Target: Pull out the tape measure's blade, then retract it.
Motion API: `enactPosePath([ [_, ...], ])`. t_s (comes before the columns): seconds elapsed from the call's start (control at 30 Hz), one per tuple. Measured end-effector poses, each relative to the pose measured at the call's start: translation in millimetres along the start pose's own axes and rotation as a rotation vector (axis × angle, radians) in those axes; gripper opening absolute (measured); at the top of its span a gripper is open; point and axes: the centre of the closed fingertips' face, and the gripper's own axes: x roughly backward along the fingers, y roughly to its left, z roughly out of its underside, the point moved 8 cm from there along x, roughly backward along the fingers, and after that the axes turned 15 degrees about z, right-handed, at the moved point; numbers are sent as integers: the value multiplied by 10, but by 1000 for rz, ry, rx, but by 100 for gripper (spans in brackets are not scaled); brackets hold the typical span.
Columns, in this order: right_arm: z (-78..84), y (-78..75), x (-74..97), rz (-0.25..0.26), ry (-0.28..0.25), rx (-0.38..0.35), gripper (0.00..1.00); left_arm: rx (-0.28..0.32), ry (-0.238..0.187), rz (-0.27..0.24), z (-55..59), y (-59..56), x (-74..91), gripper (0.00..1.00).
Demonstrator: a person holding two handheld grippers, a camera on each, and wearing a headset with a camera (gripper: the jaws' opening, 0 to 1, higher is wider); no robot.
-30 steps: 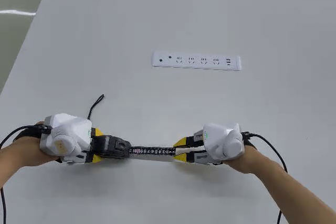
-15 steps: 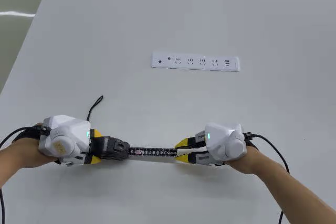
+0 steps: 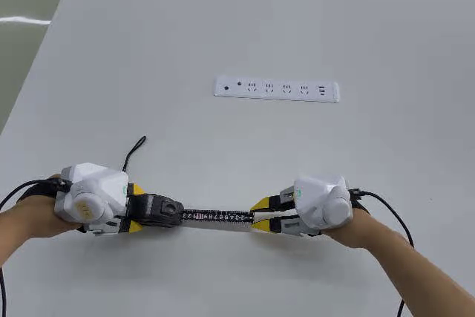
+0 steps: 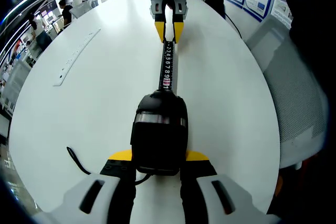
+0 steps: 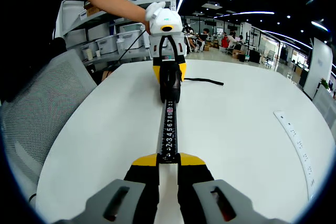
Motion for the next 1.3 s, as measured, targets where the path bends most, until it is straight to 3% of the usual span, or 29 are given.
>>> enactPosePath([
  [1.3, 109, -44, 138, -1, 11, -2, 11, 0, 4, 1, -19, -4, 1, 28],
])
